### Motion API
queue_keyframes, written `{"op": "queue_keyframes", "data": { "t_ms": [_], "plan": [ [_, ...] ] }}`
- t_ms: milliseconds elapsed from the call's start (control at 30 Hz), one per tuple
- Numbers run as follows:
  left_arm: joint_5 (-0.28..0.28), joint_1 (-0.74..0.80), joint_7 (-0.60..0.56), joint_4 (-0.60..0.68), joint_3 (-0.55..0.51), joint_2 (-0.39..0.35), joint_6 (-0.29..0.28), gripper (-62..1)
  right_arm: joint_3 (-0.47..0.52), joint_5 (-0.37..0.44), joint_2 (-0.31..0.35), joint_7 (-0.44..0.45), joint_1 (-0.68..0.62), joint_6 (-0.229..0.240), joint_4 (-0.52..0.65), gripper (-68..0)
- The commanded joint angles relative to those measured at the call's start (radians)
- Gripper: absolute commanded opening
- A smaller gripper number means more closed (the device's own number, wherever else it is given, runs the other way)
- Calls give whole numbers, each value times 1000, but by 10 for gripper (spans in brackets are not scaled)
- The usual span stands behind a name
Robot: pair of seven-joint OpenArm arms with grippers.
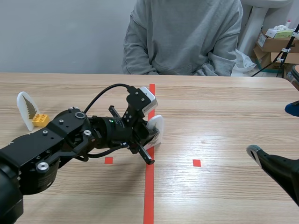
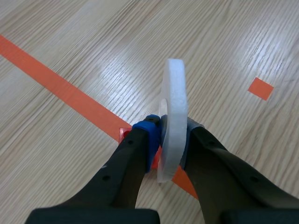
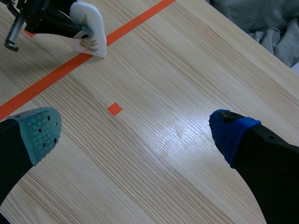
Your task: Do the leaf sorting experiment
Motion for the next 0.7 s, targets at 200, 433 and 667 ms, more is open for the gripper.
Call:
{"op": "queue_keyframes", "data": {
  "t_ms": [200, 433, 667],
  "plan": [
    [-40, 226, 71, 391, -204, -46, -2, -569, 7, -8, 0, -4, 34, -8, 8, 4],
    [-166, 446, 66, 550, -492, -64, -1, -569, 7, -8, 0, -7, 42, -8, 8, 4],
    [-222, 494, 23, 504, -789, -77, 3, -569, 7, -8, 0, -7, 42, -8, 8, 4]
  ]
}}
